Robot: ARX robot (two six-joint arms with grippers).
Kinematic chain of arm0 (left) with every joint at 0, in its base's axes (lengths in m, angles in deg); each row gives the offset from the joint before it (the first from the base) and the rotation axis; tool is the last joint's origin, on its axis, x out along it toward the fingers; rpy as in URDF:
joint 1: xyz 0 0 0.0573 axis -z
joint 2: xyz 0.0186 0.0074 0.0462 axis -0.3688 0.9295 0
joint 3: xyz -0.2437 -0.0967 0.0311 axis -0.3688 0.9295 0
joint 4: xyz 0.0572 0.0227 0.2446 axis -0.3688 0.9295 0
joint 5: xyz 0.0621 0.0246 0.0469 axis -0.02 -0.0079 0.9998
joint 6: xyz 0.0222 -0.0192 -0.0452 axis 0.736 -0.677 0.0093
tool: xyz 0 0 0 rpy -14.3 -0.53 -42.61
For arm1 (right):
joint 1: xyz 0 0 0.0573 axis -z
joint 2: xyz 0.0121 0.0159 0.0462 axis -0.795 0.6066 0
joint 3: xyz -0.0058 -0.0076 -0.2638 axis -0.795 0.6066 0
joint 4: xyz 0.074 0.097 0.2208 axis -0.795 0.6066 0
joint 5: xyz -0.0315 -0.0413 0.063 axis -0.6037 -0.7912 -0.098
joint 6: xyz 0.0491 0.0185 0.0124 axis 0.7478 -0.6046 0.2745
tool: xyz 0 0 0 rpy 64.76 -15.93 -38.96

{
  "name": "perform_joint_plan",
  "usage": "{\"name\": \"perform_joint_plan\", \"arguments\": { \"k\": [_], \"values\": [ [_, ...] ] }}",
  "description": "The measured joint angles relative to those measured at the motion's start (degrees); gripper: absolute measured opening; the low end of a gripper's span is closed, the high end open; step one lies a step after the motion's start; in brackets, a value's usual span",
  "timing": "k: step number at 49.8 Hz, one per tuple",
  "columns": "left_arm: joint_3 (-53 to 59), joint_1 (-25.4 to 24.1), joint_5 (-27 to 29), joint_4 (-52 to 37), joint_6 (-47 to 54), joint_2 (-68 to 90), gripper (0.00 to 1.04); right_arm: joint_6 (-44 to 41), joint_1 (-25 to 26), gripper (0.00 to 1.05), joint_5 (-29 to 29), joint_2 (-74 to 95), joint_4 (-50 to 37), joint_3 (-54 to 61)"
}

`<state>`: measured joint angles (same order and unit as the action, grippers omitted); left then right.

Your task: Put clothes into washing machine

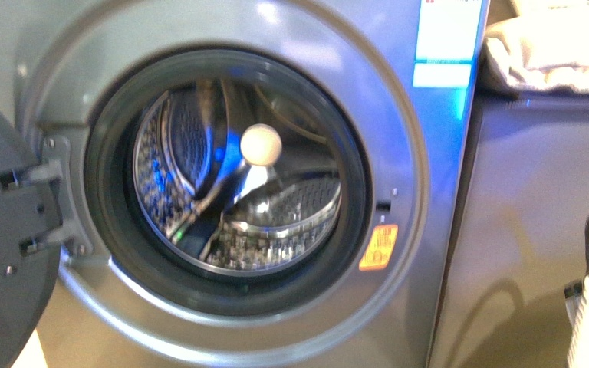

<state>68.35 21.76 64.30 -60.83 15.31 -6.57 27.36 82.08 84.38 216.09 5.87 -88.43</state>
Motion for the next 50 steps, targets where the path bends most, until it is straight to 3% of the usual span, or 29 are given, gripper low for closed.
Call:
{"name": "perform_joint_plan", "arguments": {
  "k": [22, 50],
  "values": [
    [0.00, 0.00, 0.00, 0.00, 0.00, 0.00, 0.98, 3.30, -4.55, 0.97, -6.84, 26.99, 0.48, -13.11],
    [0.00, 0.00, 0.00, 0.00, 0.00, 0.00, 0.98, 4.76, -2.49, 0.97, -5.55, 44.37, 2.64, -27.96]
  ]
}}
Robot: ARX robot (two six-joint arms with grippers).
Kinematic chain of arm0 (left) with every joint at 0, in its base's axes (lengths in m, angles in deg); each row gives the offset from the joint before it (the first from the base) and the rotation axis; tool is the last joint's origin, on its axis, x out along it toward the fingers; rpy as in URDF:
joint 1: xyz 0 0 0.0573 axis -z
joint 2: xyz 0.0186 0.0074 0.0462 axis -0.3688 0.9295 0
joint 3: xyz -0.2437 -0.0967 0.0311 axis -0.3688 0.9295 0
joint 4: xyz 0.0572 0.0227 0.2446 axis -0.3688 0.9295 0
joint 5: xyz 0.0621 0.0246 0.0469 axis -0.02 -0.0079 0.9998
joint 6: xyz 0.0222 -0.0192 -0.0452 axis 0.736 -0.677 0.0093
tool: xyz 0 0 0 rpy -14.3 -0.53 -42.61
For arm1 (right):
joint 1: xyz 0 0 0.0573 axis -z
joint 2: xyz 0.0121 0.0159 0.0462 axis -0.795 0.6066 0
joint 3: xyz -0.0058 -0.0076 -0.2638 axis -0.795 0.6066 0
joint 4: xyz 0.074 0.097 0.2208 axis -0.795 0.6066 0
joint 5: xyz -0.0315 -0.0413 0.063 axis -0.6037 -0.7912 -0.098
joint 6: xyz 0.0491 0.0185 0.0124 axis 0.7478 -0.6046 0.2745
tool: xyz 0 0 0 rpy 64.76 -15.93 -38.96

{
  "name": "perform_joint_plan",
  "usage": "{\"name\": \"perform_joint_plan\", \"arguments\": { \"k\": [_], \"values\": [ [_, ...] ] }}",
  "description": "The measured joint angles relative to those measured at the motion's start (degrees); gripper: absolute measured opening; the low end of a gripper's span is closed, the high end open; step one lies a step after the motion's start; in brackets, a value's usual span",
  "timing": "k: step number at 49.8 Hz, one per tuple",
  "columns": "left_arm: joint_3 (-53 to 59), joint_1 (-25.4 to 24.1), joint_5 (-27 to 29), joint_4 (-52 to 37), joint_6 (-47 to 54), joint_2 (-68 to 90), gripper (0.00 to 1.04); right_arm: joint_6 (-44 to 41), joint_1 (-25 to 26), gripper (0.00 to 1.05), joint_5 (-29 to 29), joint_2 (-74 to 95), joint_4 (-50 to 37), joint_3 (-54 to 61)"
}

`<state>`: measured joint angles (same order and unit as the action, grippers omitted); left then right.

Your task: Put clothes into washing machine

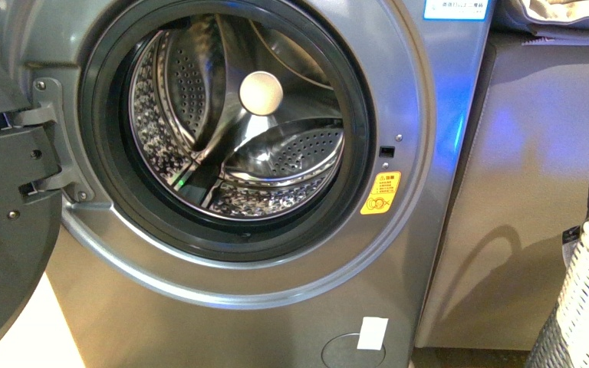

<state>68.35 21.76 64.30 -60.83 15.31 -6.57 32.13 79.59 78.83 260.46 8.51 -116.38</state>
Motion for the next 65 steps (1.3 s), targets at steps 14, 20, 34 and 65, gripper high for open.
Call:
{"name": "perform_joint_plan", "arguments": {
  "k": [14, 20, 34, 65],
  "values": [
    [0.00, 0.00, 0.00, 0.00, 0.00, 0.00, 0.98, -0.94, 1.22, 0.97, 2.43, 3.93, -0.24, -3.34],
    [0.00, 0.00, 0.00, 0.00, 0.00, 0.00, 0.98, -1.03, 1.22, 0.97, 3.19, 4.44, -0.28, -3.85],
    [0.00, 0.00, 0.00, 0.00, 0.00, 0.00, 0.98, -0.31, 1.22, 0.68, 3.08, 4.79, -3.45, -2.86],
    [0.00, 0.00, 0.00, 0.00, 0.00, 0.00, 0.98, 8.22, -1.25, 0.18, 6.62, -24.17, -24.41, 27.36]
  ]
}}
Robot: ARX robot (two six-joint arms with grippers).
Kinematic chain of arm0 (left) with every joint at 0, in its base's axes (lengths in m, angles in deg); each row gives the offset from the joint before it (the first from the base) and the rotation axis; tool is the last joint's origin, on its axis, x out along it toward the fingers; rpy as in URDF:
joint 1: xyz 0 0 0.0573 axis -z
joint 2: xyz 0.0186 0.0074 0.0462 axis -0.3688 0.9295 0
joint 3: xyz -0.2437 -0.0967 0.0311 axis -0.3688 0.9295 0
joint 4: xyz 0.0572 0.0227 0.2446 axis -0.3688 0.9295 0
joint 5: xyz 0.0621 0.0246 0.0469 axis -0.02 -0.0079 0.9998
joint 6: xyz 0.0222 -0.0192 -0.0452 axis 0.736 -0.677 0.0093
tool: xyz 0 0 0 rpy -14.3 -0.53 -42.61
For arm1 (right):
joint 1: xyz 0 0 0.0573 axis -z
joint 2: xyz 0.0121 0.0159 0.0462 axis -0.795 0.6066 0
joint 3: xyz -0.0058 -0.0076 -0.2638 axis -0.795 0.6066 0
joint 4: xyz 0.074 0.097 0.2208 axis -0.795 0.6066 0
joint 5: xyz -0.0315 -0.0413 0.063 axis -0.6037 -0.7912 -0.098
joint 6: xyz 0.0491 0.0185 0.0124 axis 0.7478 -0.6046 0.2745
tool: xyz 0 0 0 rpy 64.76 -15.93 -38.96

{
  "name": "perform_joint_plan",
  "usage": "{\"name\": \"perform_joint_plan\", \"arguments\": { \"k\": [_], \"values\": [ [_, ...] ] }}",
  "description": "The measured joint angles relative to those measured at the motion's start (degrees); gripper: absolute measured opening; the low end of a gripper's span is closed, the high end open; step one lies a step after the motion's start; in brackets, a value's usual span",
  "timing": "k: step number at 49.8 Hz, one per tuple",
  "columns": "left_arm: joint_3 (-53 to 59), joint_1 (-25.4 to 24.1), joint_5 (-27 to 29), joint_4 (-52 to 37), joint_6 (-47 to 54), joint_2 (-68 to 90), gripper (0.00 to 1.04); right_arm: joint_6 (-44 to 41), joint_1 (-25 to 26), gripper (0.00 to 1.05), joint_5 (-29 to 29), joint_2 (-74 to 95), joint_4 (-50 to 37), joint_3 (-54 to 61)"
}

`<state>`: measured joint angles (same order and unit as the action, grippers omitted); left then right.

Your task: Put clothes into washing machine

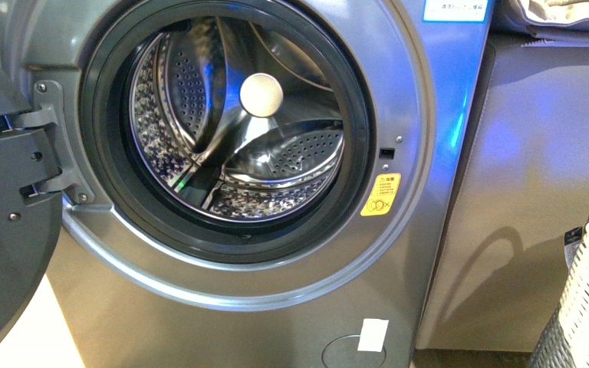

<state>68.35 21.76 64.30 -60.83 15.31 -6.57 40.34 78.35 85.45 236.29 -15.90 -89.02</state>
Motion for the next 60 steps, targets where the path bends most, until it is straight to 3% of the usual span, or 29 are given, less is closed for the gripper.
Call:
{"name": "perform_joint_plan", "arguments": {
  "k": [13, 22, 33, 41, 53, 60],
  "values": [
    [0.00, 0.00, 0.00, 0.00, 0.00, 0.00, 0.98, -1.62, -0.07, 0.18, 0.90, -22.27, -11.41, 16.81],
    [0.00, 0.00, 0.00, 0.00, 0.00, 0.00, 0.98, -2.54, 0.39, 0.18, 1.55, -38.21, -10.43, 23.17],
    [0.00, 0.00, 0.00, 0.00, 0.00, 0.00, 0.98, -2.43, 0.22, 0.18, 2.84, -60.30, 0.37, 23.32],
    [0.00, -0.02, 0.00, 0.00, 0.00, 0.00, 0.98, -2.43, -1.79, 0.18, 2.97, -75.56, 12.20, 17.29],
    [0.00, 0.00, 0.00, 0.00, 0.00, 0.00, 0.98, -2.56, -10.73, 0.18, 2.69, -86.42, 27.56, 2.16],
    [0.00, 0.00, 0.00, 0.00, 0.00, 0.00, 0.98, -3.13, -20.59, 0.18, 1.66, -87.65, 35.04, -8.37]
  ]
}}
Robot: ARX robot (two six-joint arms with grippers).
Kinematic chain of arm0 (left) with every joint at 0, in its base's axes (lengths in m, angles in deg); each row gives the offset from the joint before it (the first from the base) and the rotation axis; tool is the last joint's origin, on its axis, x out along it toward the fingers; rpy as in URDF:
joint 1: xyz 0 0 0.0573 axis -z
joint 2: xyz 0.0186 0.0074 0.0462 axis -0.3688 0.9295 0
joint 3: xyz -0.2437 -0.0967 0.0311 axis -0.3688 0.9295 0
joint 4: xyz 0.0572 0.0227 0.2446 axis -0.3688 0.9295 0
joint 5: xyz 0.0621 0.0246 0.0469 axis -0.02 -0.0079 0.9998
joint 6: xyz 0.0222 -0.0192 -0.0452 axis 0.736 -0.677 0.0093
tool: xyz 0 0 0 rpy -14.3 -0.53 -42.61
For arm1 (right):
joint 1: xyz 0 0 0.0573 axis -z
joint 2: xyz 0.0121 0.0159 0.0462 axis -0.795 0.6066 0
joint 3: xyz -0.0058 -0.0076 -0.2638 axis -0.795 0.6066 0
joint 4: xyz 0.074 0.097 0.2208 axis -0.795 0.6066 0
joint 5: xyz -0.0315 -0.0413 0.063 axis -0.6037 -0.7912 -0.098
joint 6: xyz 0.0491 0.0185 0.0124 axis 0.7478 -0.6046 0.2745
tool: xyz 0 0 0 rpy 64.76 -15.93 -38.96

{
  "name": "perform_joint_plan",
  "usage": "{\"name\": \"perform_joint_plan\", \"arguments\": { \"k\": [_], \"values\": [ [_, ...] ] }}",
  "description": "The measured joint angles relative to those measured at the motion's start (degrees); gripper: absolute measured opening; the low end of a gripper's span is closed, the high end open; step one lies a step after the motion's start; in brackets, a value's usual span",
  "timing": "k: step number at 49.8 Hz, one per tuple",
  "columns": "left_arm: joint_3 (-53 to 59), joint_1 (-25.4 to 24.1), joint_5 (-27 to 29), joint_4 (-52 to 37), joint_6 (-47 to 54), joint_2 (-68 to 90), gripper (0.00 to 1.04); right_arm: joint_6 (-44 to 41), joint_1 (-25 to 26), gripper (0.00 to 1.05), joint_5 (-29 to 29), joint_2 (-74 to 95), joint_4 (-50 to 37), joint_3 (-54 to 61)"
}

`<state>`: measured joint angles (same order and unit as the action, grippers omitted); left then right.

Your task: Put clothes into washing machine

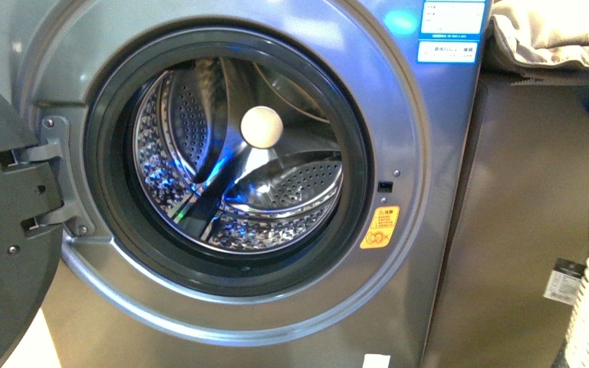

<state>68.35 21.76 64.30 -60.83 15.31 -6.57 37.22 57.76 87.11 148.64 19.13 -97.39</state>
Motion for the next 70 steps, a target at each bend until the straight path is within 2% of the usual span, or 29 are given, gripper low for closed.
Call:
{"name": "perform_joint_plan", "arguments": {
  "k": [7, 10, 20, 29, 37, 63, 66, 70],
  "values": [
    [0.00, 0.00, 0.00, 0.00, 0.00, 0.00, 0.98, -0.83, -10.25, 0.18, -1.73, 2.86, 6.01, -9.03],
    [0.00, 0.00, 0.00, 0.00, 0.00, 0.00, 0.98, -0.92, -16.83, 0.18, -2.80, 6.58, 9.14, -14.56],
    [0.00, 0.00, 0.00, 0.00, 0.00, 0.00, 0.98, -1.40, -28.79, 0.18, -4.96, 13.57, 14.01, -22.91],
    [0.00, 0.00, 0.00, 0.00, 0.00, 0.00, 0.98, -2.45, -36.13, 0.18, -6.19, 17.20, 17.09, -27.76],
    [0.00, 0.00, 0.00, 0.00, 0.00, 0.00, 0.98, -1.60, -37.99, 0.18, -4.13, 18.60, 19.02, -29.14],
    [0.00, -0.15, -0.44, -0.04, -0.48, 0.00, 0.98, -1.11, -38.03, 0.18, -4.37, 19.02, 19.21, -29.14],
    [-0.02, -3.63, -7.41, -2.43, -5.07, 1.18, 0.98, -1.11, -38.03, 0.18, -4.39, 19.02, 19.21, -29.14],
    [-0.57, -12.61, -17.70, -9.51, -9.84, 6.49, 0.98, -1.11, -38.03, 0.18, -4.39, 19.02, 19.21, -29.14]
  ]
}}
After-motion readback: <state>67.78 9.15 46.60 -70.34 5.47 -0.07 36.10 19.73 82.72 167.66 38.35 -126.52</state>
